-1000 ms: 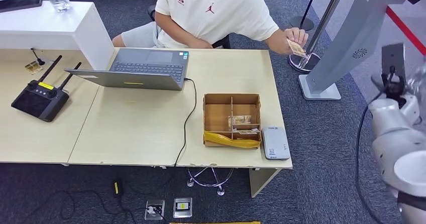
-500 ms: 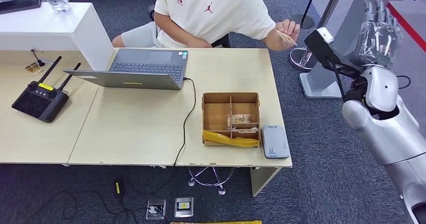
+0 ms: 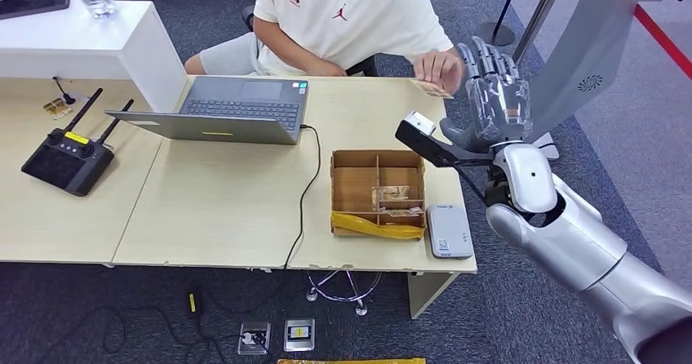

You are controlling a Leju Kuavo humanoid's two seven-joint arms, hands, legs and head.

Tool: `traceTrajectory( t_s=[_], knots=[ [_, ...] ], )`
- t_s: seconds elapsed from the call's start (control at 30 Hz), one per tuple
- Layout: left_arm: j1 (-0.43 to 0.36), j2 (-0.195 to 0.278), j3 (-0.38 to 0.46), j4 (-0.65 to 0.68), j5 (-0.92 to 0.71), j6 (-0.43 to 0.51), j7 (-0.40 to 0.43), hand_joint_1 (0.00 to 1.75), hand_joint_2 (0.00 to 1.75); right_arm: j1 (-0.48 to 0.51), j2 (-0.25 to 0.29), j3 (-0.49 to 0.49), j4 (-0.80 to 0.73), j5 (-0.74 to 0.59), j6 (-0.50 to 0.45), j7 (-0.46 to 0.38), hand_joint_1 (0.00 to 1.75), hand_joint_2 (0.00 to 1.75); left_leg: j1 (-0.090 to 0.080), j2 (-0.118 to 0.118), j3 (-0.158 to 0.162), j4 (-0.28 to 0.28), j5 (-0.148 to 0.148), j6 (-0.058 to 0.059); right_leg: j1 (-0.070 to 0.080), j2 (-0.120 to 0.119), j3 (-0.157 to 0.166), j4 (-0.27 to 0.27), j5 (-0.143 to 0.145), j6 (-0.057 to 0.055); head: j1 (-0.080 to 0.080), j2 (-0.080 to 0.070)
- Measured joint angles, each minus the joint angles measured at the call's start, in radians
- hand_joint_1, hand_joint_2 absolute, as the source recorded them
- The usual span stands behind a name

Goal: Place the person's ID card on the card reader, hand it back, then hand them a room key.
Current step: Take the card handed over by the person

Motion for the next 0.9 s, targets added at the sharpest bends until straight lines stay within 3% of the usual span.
traceTrajectory(
  t_s=[0.73, 0.87, 0.9],
  knots=[
    [0.002, 0.004, 0.0, 0.0, 0.008, 0.0, 0.0, 0.0, 0.0, -0.001, 0.035, 0.094, -0.002, -0.001, -0.023, -0.015, 0.01, 1.75, 0.0, 0.0, 0.0, 0.0, 0.0, 0.0, 0.0, 0.0, 0.0, 0.0, 0.0, 0.0, 0.0, 0.0],
    [0.002, 0.004, 0.0, 0.0, 0.011, 0.0, 0.0, 0.0, 0.0, -0.001, 0.04, 0.104, -0.001, -0.002, -0.022, -0.016, 1.64, 1.75, 0.0, 0.0, 0.0, 0.0, 0.0, 0.0, 0.0, 0.0, 0.0, 0.0, 0.0, 0.0, 0.0, 0.0],
    [0.002, 0.004, 0.0, 0.0, 0.013, 0.0, 0.0, 0.0, 0.0, -0.001, 0.042, 0.107, -0.001, -0.003, -0.021, -0.016, 1.71, 1.75, 0.0, 0.0, 0.0, 0.0, 0.0, 0.0, 0.0, 0.0, 0.0, 0.0, 0.0, 0.0, 0.0, 0.0]
  ],
)
